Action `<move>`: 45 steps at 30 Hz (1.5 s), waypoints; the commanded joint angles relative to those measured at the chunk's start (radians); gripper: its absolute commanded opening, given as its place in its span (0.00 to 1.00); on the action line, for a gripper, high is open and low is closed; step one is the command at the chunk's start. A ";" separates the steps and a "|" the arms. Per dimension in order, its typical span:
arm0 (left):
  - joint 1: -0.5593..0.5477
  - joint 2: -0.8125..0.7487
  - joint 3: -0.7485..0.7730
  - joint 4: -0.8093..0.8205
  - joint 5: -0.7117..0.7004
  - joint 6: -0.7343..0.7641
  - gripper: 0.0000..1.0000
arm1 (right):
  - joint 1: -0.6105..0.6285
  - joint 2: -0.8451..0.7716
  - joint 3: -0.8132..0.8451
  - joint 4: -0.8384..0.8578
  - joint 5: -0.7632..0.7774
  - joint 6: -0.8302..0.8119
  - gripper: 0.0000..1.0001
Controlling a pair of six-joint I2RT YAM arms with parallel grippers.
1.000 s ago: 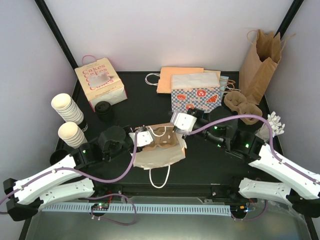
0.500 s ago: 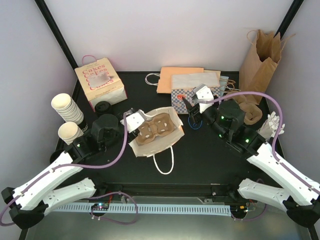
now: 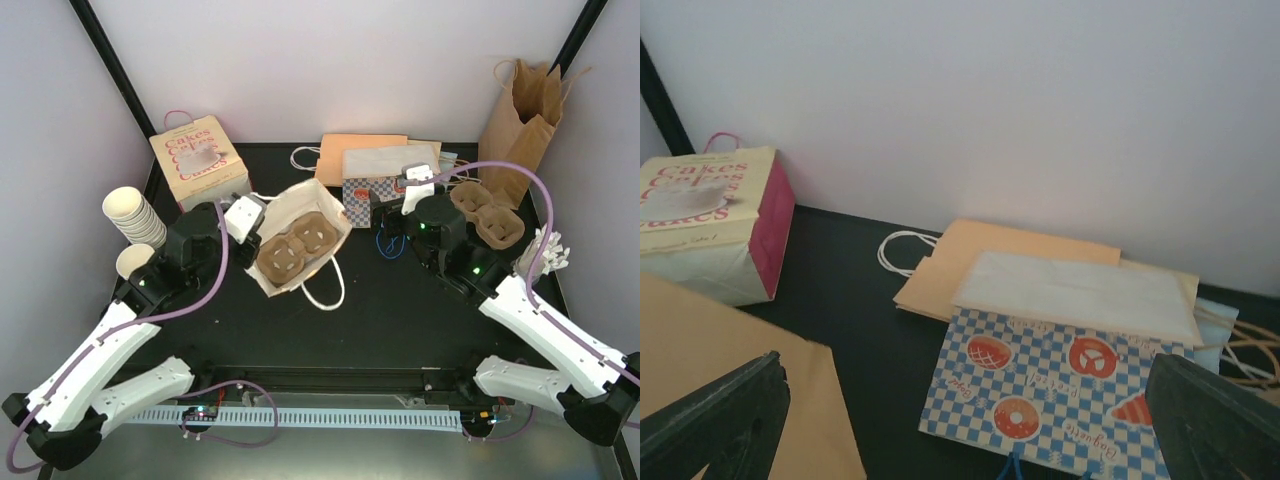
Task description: Pack the takeout coffee
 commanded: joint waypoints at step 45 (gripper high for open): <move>0.313 0.509 0.235 0.101 0.219 -0.704 0.08 | -0.219 0.251 0.079 -0.408 -0.167 0.401 1.00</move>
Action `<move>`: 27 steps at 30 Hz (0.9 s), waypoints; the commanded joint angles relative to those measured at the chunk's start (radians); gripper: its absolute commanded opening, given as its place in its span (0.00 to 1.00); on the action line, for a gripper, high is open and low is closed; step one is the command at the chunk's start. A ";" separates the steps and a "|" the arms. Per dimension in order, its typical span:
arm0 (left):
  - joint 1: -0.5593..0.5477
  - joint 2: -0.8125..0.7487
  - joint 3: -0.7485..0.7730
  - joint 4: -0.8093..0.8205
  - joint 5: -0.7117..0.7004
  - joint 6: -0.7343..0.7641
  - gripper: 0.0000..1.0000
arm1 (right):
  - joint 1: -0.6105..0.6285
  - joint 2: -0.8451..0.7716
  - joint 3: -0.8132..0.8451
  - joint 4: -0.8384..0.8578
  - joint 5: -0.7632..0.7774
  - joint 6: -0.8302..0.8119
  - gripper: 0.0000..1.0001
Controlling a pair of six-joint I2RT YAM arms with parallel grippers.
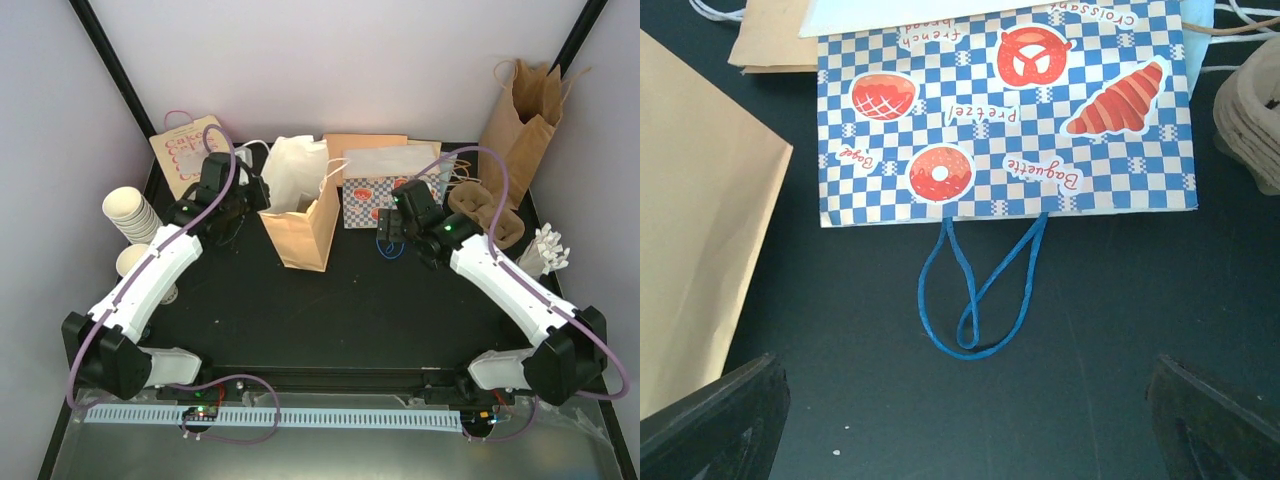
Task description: Pack the takeout coffee
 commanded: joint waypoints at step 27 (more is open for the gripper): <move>0.006 -0.367 -0.089 0.002 -0.034 0.174 0.99 | -0.019 -0.096 0.000 0.044 0.022 -0.019 1.00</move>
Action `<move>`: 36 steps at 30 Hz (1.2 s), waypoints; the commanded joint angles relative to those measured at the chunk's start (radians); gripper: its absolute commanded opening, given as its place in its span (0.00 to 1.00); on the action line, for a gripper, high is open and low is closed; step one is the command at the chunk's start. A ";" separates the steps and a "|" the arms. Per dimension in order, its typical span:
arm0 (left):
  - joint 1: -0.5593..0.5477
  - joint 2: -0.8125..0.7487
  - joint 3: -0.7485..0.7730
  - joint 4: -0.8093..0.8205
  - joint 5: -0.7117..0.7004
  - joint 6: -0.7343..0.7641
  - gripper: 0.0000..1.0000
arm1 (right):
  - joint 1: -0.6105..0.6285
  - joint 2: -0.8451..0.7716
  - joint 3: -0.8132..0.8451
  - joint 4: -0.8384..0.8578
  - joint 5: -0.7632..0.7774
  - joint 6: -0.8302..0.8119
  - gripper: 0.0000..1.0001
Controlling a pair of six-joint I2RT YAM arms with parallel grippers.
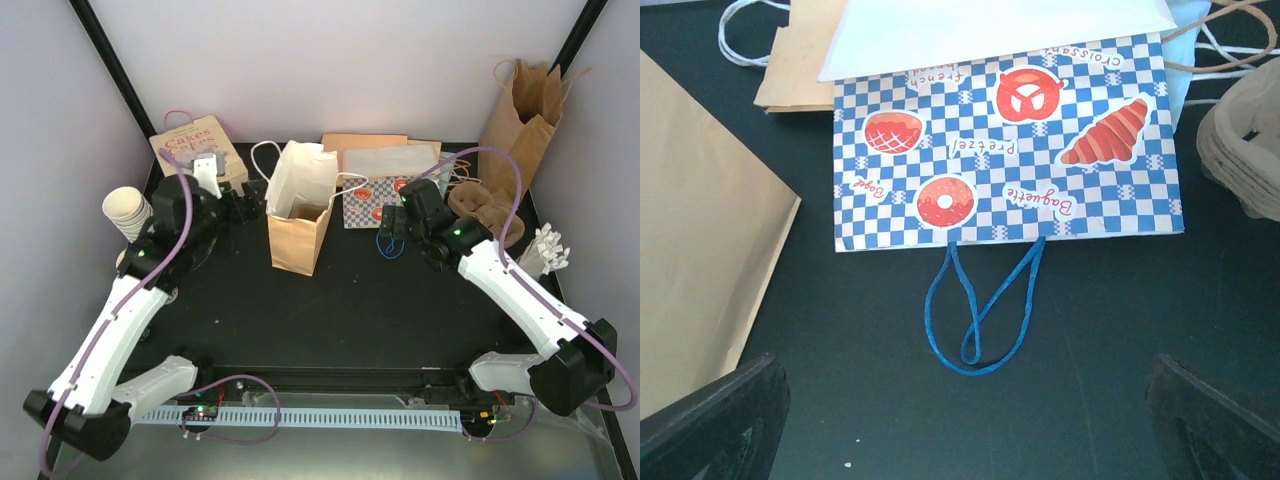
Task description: Pack the takeout coffee
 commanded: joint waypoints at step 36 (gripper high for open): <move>0.006 -0.305 -0.151 -0.338 -0.365 0.062 0.99 | -0.007 0.000 -0.012 0.036 0.038 -0.029 1.00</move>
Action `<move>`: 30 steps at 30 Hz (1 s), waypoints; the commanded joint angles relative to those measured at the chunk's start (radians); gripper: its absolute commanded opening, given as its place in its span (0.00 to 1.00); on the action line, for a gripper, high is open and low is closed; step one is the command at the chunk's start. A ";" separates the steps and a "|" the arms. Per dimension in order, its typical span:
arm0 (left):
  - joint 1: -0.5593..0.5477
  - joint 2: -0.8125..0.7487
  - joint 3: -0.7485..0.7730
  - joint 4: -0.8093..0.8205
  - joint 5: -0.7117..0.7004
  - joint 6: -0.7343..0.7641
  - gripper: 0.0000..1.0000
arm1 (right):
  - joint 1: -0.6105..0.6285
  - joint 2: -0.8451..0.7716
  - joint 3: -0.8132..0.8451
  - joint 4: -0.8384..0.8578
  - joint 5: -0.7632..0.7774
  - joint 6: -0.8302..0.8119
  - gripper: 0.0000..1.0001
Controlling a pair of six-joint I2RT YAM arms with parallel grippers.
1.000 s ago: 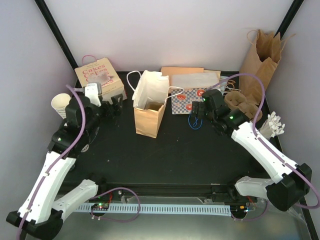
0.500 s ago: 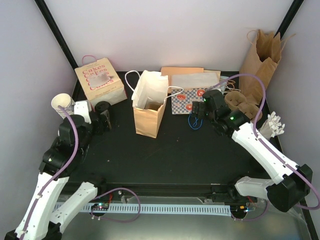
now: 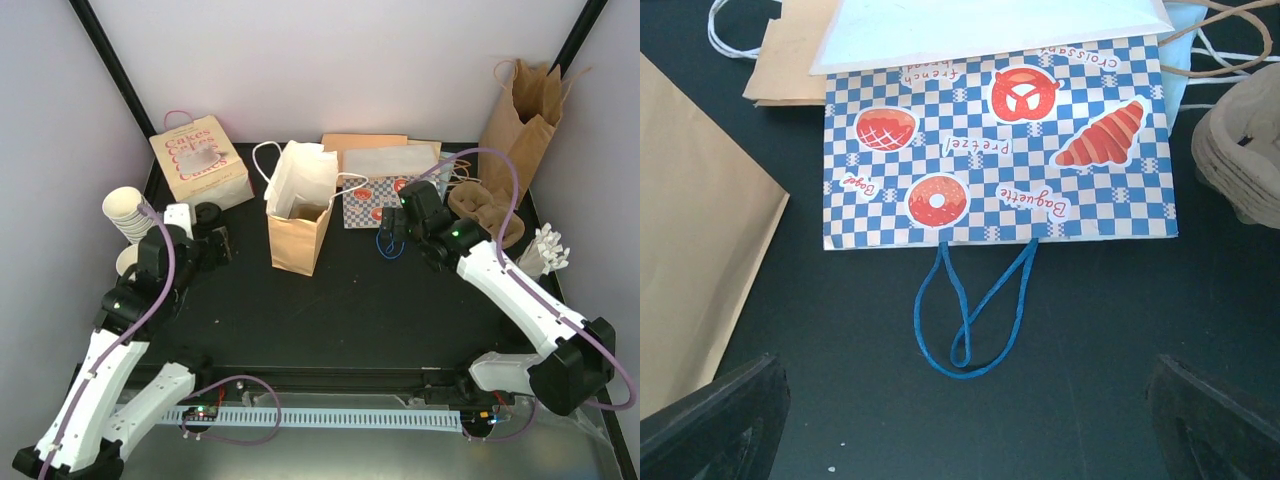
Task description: Pack the takeout coffee
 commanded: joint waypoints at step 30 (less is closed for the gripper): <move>0.311 0.223 0.249 -0.121 0.062 0.040 0.99 | -0.006 -0.038 -0.014 -0.004 -0.111 -0.016 1.00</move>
